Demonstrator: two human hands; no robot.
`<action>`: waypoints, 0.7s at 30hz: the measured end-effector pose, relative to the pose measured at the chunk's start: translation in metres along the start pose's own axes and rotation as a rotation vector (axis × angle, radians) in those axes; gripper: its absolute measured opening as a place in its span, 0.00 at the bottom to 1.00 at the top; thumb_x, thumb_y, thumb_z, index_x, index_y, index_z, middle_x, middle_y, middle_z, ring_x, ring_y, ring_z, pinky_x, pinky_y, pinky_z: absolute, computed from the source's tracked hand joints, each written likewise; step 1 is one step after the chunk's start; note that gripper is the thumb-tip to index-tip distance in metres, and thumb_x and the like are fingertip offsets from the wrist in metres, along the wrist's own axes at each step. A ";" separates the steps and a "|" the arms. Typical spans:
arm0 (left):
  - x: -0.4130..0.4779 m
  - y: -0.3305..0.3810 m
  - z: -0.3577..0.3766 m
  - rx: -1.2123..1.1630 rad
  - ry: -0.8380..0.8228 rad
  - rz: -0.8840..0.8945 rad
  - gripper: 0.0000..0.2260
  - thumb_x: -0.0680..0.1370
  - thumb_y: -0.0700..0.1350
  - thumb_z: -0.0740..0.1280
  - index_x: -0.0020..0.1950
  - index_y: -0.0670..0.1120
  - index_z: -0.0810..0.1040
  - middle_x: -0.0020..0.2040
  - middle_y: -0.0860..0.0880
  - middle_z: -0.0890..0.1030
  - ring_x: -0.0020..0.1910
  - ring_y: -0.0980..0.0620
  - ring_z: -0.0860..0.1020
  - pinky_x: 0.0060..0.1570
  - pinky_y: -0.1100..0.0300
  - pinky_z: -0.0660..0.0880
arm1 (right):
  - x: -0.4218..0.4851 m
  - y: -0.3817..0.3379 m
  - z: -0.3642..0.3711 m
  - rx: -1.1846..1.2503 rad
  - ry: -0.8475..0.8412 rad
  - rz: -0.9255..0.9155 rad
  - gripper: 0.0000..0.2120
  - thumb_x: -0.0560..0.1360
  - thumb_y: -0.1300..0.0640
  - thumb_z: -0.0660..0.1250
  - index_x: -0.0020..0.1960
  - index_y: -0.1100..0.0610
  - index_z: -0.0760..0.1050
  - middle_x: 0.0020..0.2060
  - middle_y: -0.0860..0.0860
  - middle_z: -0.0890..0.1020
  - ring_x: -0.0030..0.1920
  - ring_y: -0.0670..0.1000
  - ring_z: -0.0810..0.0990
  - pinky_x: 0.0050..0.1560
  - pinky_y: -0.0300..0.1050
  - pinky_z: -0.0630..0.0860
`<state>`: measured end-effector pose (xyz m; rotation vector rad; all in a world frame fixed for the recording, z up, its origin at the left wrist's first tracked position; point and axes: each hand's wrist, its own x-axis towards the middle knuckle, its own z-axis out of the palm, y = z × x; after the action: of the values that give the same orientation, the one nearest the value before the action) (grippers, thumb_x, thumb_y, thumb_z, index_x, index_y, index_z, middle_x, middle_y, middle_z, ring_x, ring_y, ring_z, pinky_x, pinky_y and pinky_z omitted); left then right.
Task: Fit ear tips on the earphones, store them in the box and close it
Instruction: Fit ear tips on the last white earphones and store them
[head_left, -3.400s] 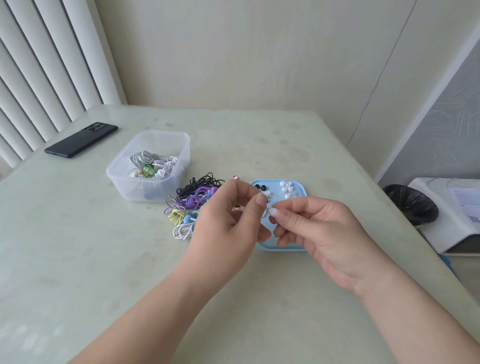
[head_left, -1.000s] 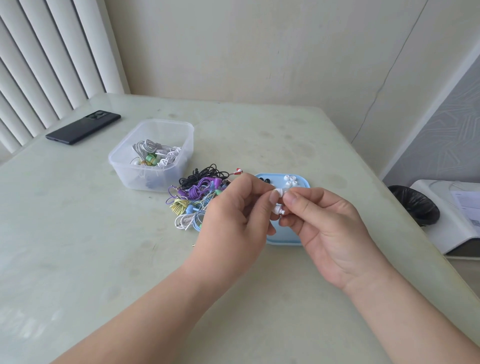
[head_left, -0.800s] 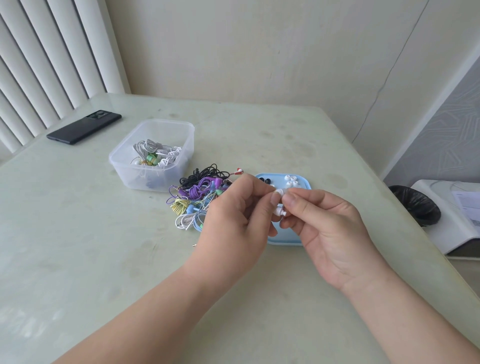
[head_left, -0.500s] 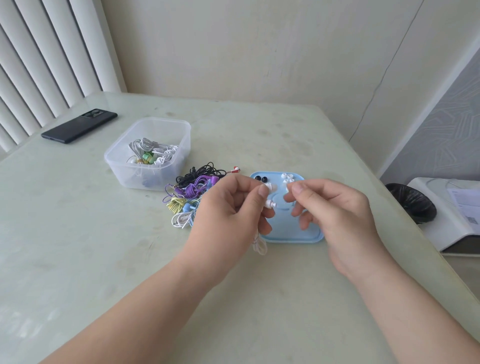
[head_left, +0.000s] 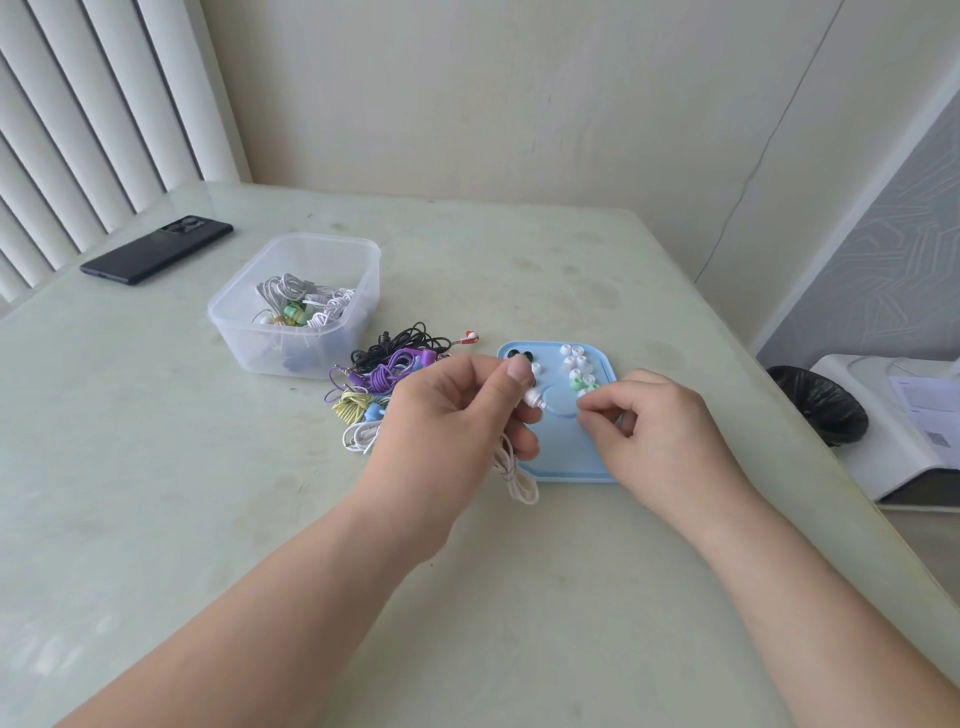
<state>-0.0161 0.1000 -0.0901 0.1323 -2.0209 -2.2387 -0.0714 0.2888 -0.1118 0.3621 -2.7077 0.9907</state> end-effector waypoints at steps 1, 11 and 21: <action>0.000 0.000 -0.001 -0.028 -0.006 -0.025 0.13 0.83 0.48 0.68 0.47 0.38 0.82 0.39 0.45 0.84 0.33 0.48 0.80 0.37 0.58 0.76 | 0.000 0.000 0.000 -0.002 -0.004 0.002 0.05 0.75 0.62 0.75 0.47 0.53 0.86 0.38 0.43 0.77 0.37 0.40 0.76 0.38 0.27 0.68; 0.003 0.002 -0.006 -0.229 -0.066 -0.185 0.09 0.74 0.35 0.76 0.53 0.38 0.84 0.43 0.41 0.86 0.42 0.44 0.85 0.51 0.51 0.83 | -0.006 -0.029 -0.013 0.719 -0.029 0.220 0.05 0.75 0.64 0.74 0.47 0.56 0.85 0.39 0.53 0.87 0.36 0.46 0.82 0.37 0.37 0.77; 0.003 -0.002 -0.004 -0.237 -0.113 -0.120 0.08 0.80 0.36 0.70 0.58 0.42 0.85 0.43 0.43 0.85 0.40 0.50 0.82 0.48 0.57 0.82 | -0.010 -0.041 -0.015 1.160 -0.211 0.360 0.09 0.70 0.67 0.73 0.50 0.64 0.83 0.39 0.59 0.85 0.38 0.53 0.83 0.40 0.44 0.82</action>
<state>-0.0183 0.0957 -0.0923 0.1088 -1.8233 -2.5949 -0.0473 0.2700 -0.0789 0.1438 -2.0561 2.6815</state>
